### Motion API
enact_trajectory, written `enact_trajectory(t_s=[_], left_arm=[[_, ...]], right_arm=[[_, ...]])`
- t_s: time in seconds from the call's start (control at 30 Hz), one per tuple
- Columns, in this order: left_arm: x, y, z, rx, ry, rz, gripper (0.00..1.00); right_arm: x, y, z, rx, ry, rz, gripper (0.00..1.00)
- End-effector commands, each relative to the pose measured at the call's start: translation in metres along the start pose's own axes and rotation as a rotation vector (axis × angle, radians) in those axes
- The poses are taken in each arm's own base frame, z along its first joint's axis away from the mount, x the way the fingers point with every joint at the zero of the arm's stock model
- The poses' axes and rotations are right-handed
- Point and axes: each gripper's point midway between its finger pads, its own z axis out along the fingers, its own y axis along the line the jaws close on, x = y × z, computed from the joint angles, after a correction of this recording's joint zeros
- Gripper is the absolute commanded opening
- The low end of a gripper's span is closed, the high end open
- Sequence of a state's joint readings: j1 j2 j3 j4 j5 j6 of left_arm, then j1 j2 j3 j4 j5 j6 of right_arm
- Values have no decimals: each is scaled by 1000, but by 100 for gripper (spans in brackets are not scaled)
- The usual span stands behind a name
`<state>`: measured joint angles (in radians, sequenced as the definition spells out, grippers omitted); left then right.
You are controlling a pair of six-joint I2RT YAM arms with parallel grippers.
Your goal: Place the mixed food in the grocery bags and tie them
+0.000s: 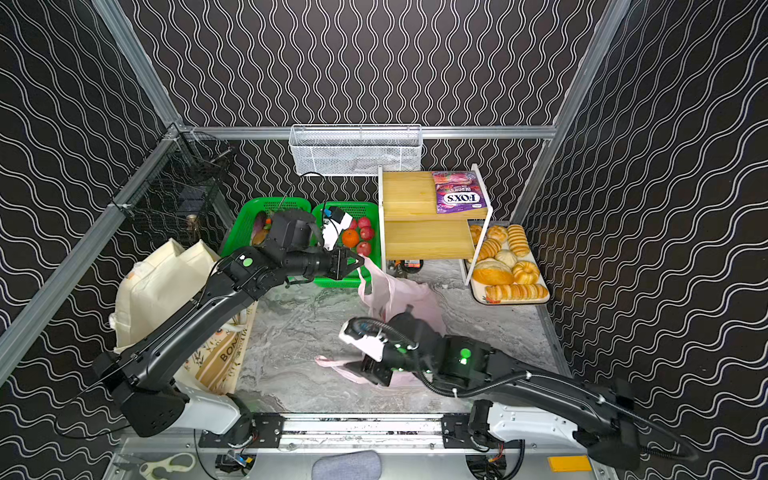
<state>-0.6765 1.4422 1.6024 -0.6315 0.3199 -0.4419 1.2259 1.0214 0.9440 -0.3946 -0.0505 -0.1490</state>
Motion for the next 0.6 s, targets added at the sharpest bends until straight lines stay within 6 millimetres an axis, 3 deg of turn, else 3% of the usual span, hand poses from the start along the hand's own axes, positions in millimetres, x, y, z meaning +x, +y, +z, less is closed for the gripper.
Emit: enact_trajectory(t_s=[0.0, 0.17, 0.3, 0.4, 0.5, 0.57], left_arm=[[-3, -4, -2, 38, -2, -19, 0], [-3, -3, -2, 41, -1, -30, 0], [-2, -4, -5, 47, -2, -33, 0], [-2, -3, -7, 44, -2, -32, 0], [-4, -1, -14, 19, -18, -24, 0], [-6, 2, -24, -17, -45, -9, 0]], right_arm=[[3, 3, 13, 28, 46, -218, 59], [30, -16, 36, 144, 194, -242, 59], [52, -20, 48, 153, 297, -253, 56], [54, -14, 52, 131, 340, -228, 35], [38, -16, 49, 162, 275, -199, 0], [15, -17, 39, 192, 171, -181, 0]])
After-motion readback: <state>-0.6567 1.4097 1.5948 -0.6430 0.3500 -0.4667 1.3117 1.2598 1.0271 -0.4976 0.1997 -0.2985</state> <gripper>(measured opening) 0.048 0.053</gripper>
